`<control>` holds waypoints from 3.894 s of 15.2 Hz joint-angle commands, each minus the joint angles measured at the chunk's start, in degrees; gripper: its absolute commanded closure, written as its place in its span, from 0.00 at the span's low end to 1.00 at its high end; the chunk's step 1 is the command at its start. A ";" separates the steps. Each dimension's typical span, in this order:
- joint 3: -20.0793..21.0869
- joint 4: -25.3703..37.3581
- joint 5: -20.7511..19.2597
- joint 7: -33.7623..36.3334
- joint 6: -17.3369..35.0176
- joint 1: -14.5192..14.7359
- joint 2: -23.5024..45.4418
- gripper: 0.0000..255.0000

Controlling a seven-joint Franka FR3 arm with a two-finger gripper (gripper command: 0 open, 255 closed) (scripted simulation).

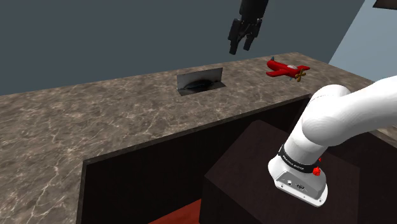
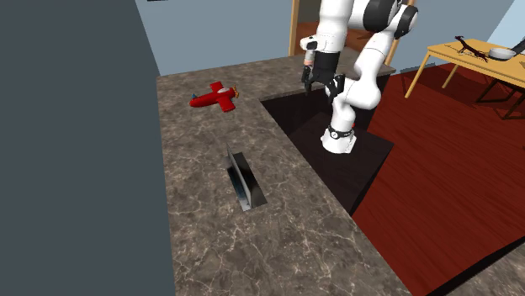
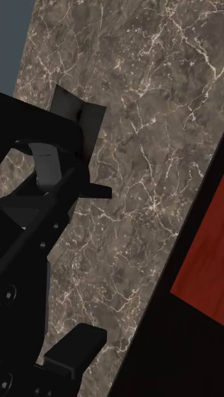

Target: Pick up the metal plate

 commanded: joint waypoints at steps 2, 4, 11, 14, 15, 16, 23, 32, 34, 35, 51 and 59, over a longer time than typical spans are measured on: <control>-2.64 -2.44 0.07 -3.18 2.48 0.00 -2.29 0.00; -8.34 -6.78 0.16 -9.69 7.32 0.05 -6.15 0.00; -33.01 -15.05 1.48 -35.21 22.48 3.12 -11.12 0.00; -45.90 -14.56 3.22 -47.24 27.25 8.44 -10.27 0.00; -50.46 -13.81 3.92 -51.24 28.44 11.01 -10.03 0.00; -55.09 -12.78 4.68 -55.19 29.40 13.92 -9.91 0.00; -84.44 1.53 7.76 -77.86 28.94 39.39 -17.85 0.00; -98.05 35.71 8.31 -94.68 11.43 69.42 -42.31 0.00; -97.59 46.24 8.90 -97.28 5.13 76.91 -47.47 0.00; -97.53 46.78 8.91 -97.37 4.82 77.29 -47.72 0.00; -100.04 49.40 7.30 -99.86 3.39 78.49 -50.06 1.00; -98.39 47.60 8.37 -98.21 4.35 77.67 -48.49 1.00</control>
